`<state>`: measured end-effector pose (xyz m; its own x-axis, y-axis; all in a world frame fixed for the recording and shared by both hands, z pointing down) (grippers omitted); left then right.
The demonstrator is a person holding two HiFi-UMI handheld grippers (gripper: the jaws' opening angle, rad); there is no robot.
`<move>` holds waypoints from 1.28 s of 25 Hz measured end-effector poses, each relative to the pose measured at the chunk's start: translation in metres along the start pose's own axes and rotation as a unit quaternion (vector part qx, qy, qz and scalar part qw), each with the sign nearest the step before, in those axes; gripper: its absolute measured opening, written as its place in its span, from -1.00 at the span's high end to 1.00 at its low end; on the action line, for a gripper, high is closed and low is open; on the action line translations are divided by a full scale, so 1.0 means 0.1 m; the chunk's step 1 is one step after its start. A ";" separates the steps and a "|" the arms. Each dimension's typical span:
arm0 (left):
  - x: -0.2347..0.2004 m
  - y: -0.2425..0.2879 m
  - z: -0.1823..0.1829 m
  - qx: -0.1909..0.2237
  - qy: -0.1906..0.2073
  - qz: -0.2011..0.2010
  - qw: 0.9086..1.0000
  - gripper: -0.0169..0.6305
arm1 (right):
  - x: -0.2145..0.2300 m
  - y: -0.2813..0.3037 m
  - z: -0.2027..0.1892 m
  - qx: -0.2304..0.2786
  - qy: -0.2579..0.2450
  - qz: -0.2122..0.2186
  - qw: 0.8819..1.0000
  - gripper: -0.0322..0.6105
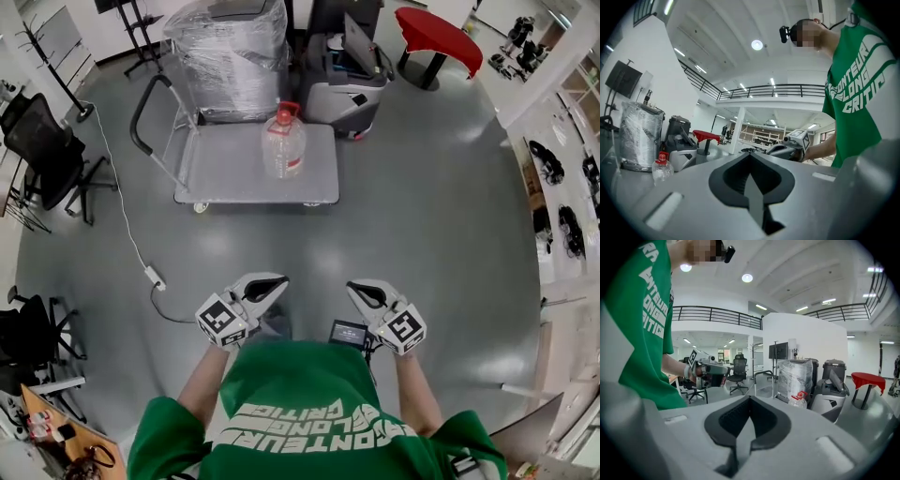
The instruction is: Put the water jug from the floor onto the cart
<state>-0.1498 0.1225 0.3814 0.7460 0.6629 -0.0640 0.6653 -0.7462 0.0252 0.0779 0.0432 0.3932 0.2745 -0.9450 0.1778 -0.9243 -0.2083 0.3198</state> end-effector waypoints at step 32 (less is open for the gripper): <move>1.68 -0.80 0.10 -0.080 0.049 0.092 0.991 0.91 | -1.09 -1.23 -0.46 0.027 0.023 -0.030 0.999 0.92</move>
<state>-0.0776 0.2930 0.3583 0.8491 0.5256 0.0529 0.5089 -0.8407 0.1850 0.1736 0.1837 0.3778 0.3410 -0.9180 0.2024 -0.9181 -0.2790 0.2815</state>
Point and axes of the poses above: the fingertips, and each gripper's own axes: y forward along the fingers, x to its right, z out of its top, the point moved 7 cm from there along -y, backward along the fingers, and after that the axes turned 11 degrees about y, right-handed, at the moved point
